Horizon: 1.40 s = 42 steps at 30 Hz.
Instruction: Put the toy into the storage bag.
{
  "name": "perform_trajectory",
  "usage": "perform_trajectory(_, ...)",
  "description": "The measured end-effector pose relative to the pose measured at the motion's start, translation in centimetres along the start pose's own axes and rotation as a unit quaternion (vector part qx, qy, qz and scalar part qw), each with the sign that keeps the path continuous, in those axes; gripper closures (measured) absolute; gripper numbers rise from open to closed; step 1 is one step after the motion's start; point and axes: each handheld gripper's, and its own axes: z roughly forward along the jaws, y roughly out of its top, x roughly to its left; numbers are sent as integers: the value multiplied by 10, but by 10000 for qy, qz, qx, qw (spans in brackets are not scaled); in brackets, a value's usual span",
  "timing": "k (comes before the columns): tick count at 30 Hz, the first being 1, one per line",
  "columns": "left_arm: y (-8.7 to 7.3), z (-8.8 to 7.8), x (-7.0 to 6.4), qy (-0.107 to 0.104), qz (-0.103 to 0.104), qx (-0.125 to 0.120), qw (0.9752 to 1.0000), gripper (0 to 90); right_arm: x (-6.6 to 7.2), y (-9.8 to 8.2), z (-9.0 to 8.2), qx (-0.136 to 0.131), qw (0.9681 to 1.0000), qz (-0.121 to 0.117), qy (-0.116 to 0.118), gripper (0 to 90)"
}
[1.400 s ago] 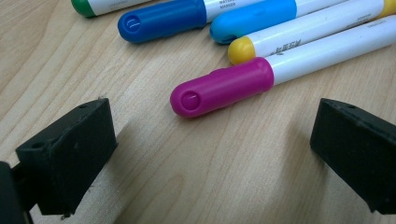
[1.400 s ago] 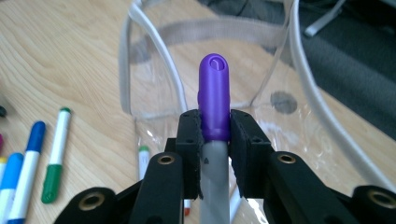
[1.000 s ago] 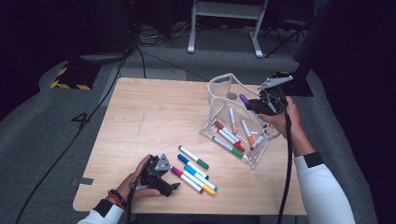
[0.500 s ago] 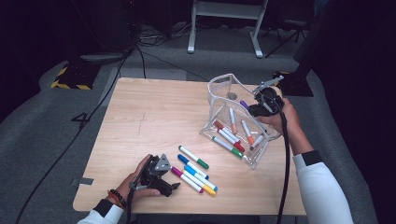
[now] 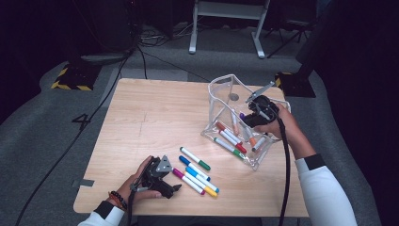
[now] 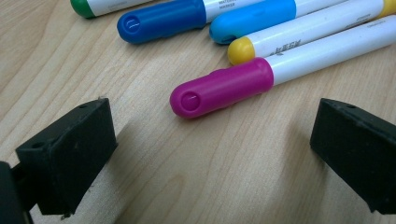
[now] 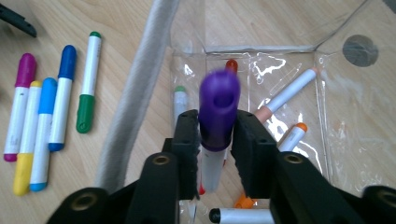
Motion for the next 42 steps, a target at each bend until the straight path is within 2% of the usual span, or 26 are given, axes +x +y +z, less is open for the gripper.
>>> perform_trajectory(2,0,0,0,-1,0,0,10000,4,1,0,0,-16,10000,-13,51,706)
perform_trajectory(6,0,0,0,-2,0,-3,10000,4,2,1,-2,-60,9998,20,-190,619)
perform_trajectory(11,0,0,0,-2,1,-4,10000,4,0,-1,-10,-377,9986,158,-322,543)
perform_trajectory(15,0,0,0,-2,0,-4,10000,5,0,-5,-20,-766,9959,289,-395,475)
perform_trajectory(21,0,0,0,-1,0,-5,10000,5,3,-12,-41,-1405,9882,363,-497,435)
perform_trajectory(23,0,0,0,-4,1,-8,10000,4,6,-16,-48,-1614,9853,396,-407,427)
perform_trajectory(26,0,0,0,-1,0,-5,10000,5,15,-21,-57,-1807,9823,298,-383,427)
perform_trajectory(28,0,0,0,2,-8,-4,10000,5,23,-24,-62,-1989,9793,210,-324,427)
perform_trajectory(34,0,0,0,2,-11,-1,10000,5,51,-32,-71,-2277,9735,-67,-189,422)
perform_trajectory(38,0,0,0,3,-13,0,10000,5,69,-34,-71,-2382,9708,-272,-80,422)
perform_trajectory(42,0,0,0,9,-14,1,10000,5,87,-37,-63,-2388,9700,-450,51,420)
